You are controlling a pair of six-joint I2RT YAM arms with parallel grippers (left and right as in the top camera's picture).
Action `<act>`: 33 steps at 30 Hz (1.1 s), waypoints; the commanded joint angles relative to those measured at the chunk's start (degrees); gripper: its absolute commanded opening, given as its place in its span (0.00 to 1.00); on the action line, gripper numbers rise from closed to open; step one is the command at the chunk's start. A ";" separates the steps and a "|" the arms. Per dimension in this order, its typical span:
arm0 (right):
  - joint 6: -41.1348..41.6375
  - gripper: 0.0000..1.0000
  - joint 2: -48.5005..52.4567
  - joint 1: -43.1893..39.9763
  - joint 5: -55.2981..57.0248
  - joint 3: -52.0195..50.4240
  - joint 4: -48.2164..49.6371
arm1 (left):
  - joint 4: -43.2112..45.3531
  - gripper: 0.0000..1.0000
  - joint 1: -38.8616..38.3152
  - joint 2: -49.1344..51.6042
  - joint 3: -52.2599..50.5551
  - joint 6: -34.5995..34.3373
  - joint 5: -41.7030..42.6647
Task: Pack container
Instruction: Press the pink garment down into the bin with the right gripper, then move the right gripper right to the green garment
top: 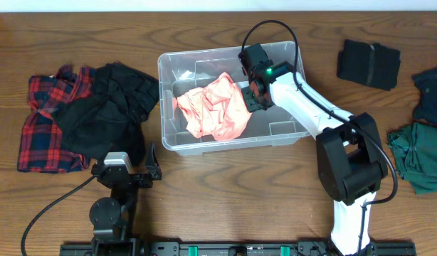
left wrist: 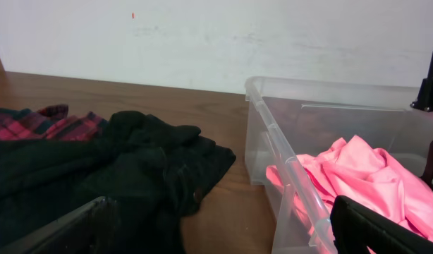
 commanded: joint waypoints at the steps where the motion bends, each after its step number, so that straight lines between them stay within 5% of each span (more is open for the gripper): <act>1: 1.05 0.48 0.68 0.92 -0.79 -0.04 0.07 | -1.92 0.98 0.31 -0.11 -0.98 0.94 0.63; 20: 1.66 0.56 -0.13 4.15 -9.40 0.96 -1.14 | -1.92 0.98 0.28 -0.11 -0.98 0.94 0.63; 25: 1.70 0.72 -4.39 2.78 -9.42 6.54 -5.53 | -1.92 0.98 0.31 -0.11 -0.98 0.94 0.63; 28: 1.90 0.99 -8.52 1.36 -9.44 11.54 -10.12 | -1.92 0.98 0.31 -0.11 -0.98 0.94 0.63; 33: 1.81 0.99 -15.67 -2.56 -9.18 15.87 -12.35 | -1.92 0.98 0.31 -0.11 -0.98 0.94 0.63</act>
